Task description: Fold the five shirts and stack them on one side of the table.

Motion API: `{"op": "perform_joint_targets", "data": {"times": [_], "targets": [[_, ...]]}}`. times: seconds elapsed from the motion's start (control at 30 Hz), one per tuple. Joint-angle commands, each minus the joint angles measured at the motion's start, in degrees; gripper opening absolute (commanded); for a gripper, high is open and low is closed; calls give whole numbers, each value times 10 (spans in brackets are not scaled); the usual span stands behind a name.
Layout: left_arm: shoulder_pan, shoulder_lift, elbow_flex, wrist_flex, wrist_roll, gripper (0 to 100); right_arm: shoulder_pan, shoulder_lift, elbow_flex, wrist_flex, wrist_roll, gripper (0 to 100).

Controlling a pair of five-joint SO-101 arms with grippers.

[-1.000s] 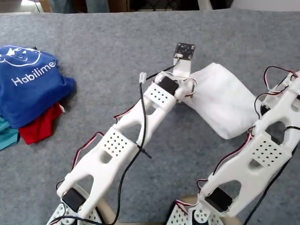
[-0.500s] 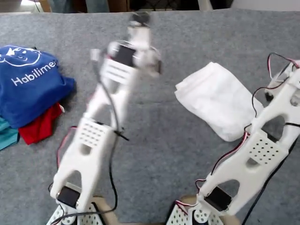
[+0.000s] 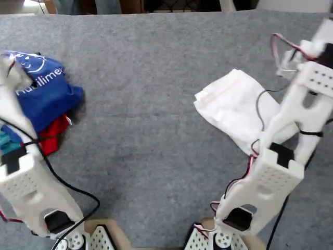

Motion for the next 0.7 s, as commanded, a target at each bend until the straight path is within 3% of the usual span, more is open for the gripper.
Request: {"op": "perform_joint_targets", "data": {"times": [0.0, 0.13, 0.27, 0.3, 0.5, 0.67], "targets": [[-36, -49, 150, -84, -3, 230, -52, -65, 45, 2, 6, 34], [-105, -32, 228, -193, 1, 207, -90, -100, 100, 1, 7, 34], [-175, 4, 240, -307, -4, 30, -113, -118, 145, 0, 8, 34], [-192, 13, 235, -325, -4, 27, -117, -121, 154, 0, 8, 35], [-298, 45, 115, -345, -21, 30, -145, -130, 168, 0, 7, 35], [-322, 87, -32, -345, -56, 30, -193, -138, 170, 0, 7, 33]]}}
